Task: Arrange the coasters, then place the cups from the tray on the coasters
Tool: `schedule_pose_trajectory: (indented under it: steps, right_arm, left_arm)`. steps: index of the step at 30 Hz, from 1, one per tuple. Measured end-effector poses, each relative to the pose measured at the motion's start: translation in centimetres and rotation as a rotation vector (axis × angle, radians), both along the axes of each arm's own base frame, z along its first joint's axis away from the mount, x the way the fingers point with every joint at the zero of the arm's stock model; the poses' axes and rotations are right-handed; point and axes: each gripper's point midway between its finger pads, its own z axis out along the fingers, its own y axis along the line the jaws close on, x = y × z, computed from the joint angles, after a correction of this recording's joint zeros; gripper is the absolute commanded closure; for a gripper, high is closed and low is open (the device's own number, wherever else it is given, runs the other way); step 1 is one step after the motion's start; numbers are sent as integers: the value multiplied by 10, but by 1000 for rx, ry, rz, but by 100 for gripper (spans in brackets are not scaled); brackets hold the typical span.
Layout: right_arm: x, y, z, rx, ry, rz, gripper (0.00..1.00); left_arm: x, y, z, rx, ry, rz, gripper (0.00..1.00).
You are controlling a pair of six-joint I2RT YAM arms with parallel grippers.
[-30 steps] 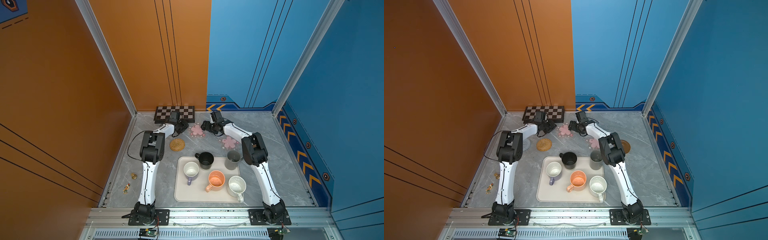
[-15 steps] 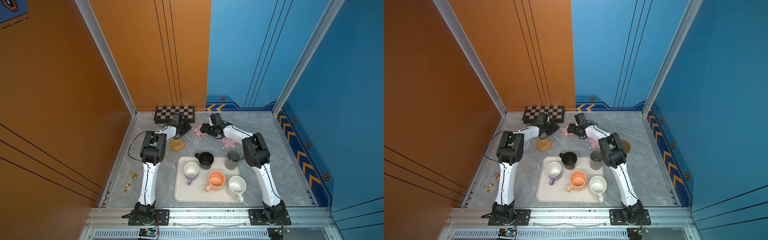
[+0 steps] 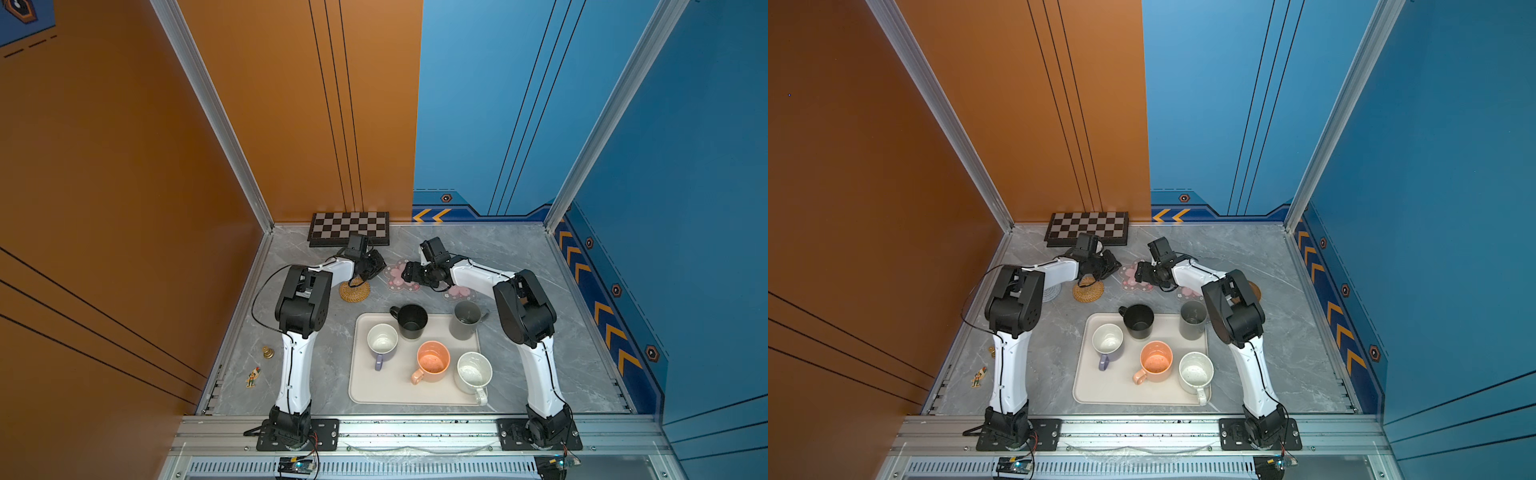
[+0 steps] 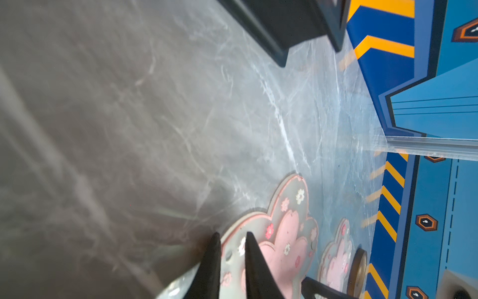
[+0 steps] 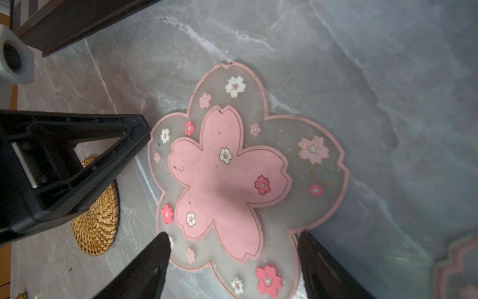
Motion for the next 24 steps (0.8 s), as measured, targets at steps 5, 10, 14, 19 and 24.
schedule_pose_trajectory:
  steps: [5, 10, 14, 19, 24]
  right_arm:
    - [-12, 1, -1, -15, 9, 9, 20]
    - [-25, 6, -1, -25, 18, 18, 20]
    - [-38, 6, -2, -31, 33, 21, 20]
    - [-43, 0, -2, -53, 38, 12, 20]
    - [-42, -5, -3, -62, 41, 1, 21]
  left_arm:
    - [-14, -1, 0, 5, 13, -10, 80]
    - [-19, 0, -1, 10, 15, -17, 80]
    - [-22, -2, 0, 13, 13, -27, 80]
    - [-31, -9, 0, 17, 17, -44, 80]
    - [-36, -12, 0, 24, 24, -47, 80]
